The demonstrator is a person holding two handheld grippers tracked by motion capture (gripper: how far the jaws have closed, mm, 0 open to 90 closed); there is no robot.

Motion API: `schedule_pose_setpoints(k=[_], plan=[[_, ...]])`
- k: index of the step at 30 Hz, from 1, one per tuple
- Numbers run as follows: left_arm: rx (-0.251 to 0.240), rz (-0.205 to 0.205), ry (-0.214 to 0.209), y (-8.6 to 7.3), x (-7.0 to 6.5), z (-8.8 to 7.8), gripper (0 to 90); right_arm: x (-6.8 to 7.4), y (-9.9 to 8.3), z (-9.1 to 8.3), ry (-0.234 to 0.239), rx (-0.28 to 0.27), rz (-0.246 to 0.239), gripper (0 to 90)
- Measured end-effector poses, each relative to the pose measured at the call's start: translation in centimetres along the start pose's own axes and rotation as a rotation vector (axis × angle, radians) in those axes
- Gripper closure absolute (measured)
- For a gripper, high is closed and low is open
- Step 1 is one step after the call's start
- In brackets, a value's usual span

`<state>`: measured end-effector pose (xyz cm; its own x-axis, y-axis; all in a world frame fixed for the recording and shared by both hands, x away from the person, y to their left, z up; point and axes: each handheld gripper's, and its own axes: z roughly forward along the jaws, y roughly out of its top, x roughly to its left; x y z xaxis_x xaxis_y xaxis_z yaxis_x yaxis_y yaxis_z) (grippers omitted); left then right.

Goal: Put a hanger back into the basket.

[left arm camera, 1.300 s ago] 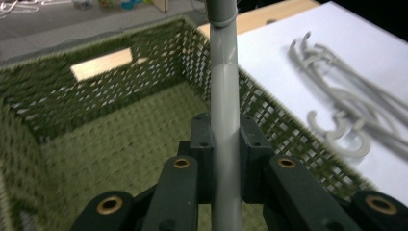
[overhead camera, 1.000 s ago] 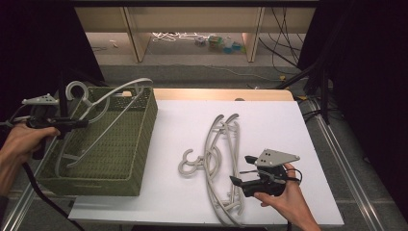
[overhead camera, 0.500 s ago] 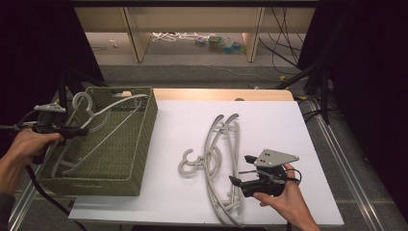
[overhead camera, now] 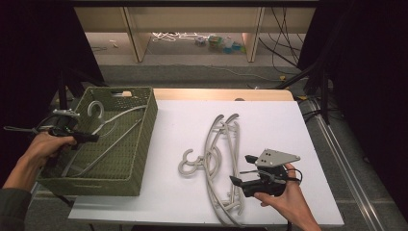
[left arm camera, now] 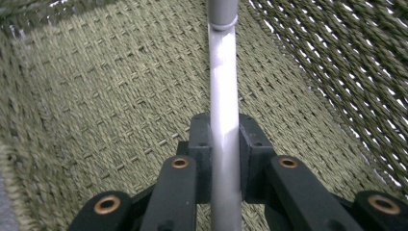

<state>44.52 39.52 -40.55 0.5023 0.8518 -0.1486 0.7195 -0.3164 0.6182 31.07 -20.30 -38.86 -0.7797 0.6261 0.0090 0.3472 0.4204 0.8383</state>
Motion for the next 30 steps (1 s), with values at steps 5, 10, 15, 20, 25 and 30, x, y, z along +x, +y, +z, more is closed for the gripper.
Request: schedule_pose_setpoints(k=[5,10,15,20,25,30], plan=[[0.000,-0.006,0.074,-0.3,0.6,-0.4,69.3,-0.1,0.0,-0.1,0.001,0.000,0.005,18.8],[-0.011,-0.029,0.119,-0.2,0.3,-0.7,59.5,-0.1,0.0,0.0,0.004,0.001,0.002,18.8],[-0.044,-0.064,0.146,0.1,0.0,-2.1,50.4,0.0,0.0,0.0,0.003,0.000,0.002,18.7],[-0.100,-0.053,0.179,0.8,-1.7,-4.5,42.5,-0.1,0.0,-0.1,0.003,-0.003,0.008,18.7],[-0.225,-0.088,0.154,1.1,-3.8,-7.4,34.5,0.0,0.0,0.0,-0.002,-0.005,0.009,18.4],[-0.332,-0.103,0.105,1.0,-7.3,-9.6,27.8,0.1,-0.1,0.1,0.006,-0.009,0.008,17.6]])
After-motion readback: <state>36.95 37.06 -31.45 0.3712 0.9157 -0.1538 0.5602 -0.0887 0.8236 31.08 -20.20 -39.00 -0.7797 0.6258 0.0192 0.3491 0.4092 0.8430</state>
